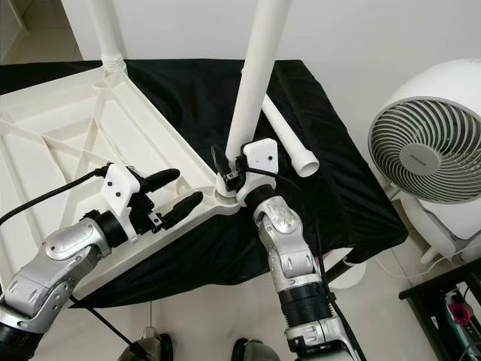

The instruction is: Building children table

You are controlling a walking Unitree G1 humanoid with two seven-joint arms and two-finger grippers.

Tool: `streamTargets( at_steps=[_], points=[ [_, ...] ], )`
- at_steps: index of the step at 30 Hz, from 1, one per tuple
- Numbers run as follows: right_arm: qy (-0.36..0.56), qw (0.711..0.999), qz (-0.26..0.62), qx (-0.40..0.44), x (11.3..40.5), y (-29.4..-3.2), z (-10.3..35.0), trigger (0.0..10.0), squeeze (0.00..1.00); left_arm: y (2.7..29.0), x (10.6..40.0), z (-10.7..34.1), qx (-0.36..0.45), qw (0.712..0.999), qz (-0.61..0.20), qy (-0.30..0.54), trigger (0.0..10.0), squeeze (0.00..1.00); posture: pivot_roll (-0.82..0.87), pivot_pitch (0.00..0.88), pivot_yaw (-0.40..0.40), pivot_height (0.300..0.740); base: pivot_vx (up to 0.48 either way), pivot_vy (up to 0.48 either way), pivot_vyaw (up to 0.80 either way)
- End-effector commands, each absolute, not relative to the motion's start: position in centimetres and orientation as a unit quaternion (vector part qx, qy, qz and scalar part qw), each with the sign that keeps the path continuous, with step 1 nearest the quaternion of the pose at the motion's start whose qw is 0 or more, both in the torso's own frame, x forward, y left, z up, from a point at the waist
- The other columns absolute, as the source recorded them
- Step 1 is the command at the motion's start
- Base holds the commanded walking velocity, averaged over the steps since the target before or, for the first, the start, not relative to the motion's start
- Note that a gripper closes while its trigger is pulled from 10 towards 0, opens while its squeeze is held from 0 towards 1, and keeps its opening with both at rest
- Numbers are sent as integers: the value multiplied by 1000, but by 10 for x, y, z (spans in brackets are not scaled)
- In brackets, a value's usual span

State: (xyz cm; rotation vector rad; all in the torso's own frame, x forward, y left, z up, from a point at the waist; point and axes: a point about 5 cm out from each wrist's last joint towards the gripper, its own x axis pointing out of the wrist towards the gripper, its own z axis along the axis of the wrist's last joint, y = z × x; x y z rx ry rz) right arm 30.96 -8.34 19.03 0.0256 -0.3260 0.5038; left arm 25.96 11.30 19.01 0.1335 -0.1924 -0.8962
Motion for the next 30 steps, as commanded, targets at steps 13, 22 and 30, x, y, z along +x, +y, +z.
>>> streamTargets(
  at_steps=[13,22,30],
  points=[
    [-113,954,276,-19,296,-87,165,10000,0,113,255,188,64,888,-448,-86,10000,0,129,131,-61,740,0,0,0],
    [-108,939,311,-97,306,-102,161,10000,0,112,254,189,62,885,-454,-84,10000,0,125,134,-54,740,0,0,0],
    [-73,953,291,-36,319,-113,156,10000,0,112,254,189,64,885,-453,-84,10000,0,124,144,-54,740,0,0,0]
  ],
)
